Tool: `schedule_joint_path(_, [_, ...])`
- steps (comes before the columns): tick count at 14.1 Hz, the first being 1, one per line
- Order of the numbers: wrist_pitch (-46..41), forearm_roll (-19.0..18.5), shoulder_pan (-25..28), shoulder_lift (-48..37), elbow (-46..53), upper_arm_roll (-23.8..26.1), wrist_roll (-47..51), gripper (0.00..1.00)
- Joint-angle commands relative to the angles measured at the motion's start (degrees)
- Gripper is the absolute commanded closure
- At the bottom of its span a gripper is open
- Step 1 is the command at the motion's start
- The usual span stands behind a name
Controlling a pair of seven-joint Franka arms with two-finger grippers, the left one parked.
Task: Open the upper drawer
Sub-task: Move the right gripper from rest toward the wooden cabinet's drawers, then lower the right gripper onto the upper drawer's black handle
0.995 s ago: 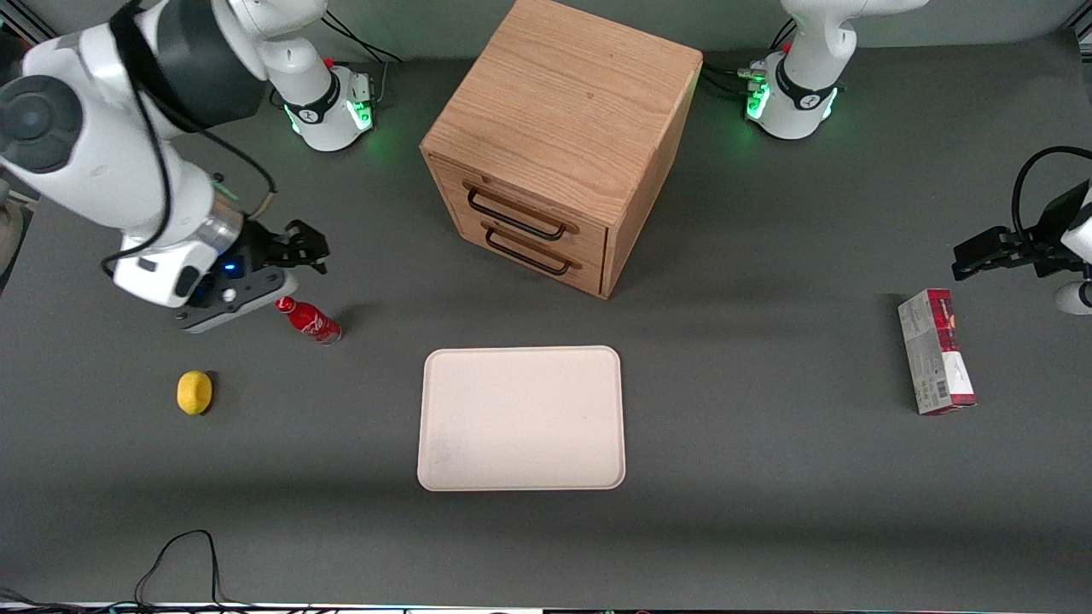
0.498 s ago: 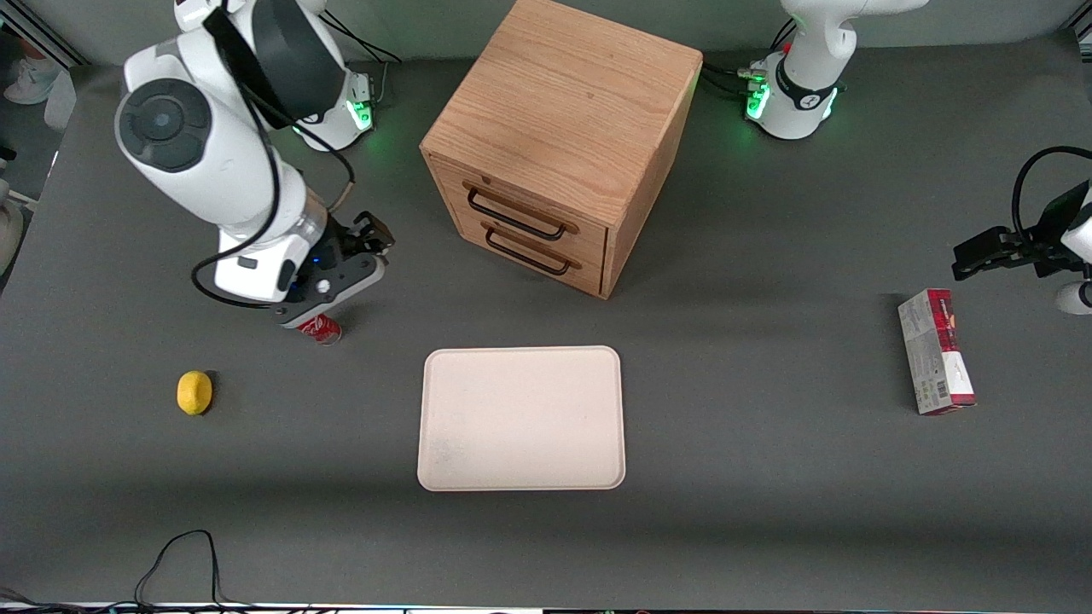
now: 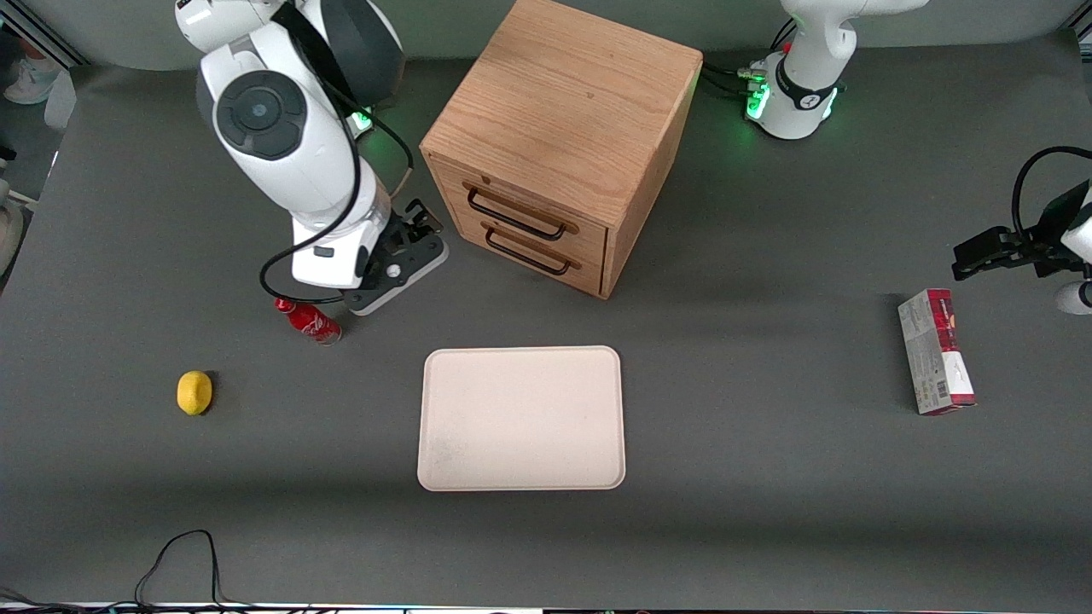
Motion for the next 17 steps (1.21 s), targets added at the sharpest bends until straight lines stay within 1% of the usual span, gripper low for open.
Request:
schedule_joint_path(1, [-1.18, 0.07, 0.8, 4.19, 4.79, 0.46, -0.22, 0.0])
schedule_joint_path(5, [-1.01, 0.07, 0.8, 7.44, 6.02, 3.44, -0.14, 0.0])
schedule_joint_path(6, [-1.01, 0.68, 0.8, 8.49, 7.16, 4.24, 0.04, 0.0])
schedule_joint_path(9, [-0.92, 3.93, 0.8, 10.17, 7.87, 4.86, 0.22, 0.0])
schedule_joint_path(11, [0.13, 5.25, 0.71, 11.66, 8.74, 5.03, 0.22, 0.0])
schedule_joint_path(13, [0.49, 7.97, 0.8, 13.06, 9.18, 5.03, 0.22, 0.0])
schedule_joint_path(15, [0.49, 8.51, 0.71, 13.6, 9.54, 5.03, -0.49, 0.0])
schedule_joint_path(17, [0.49, 10.17, 0.71, 14.04, 9.54, 5.12, -1.62, 0.0])
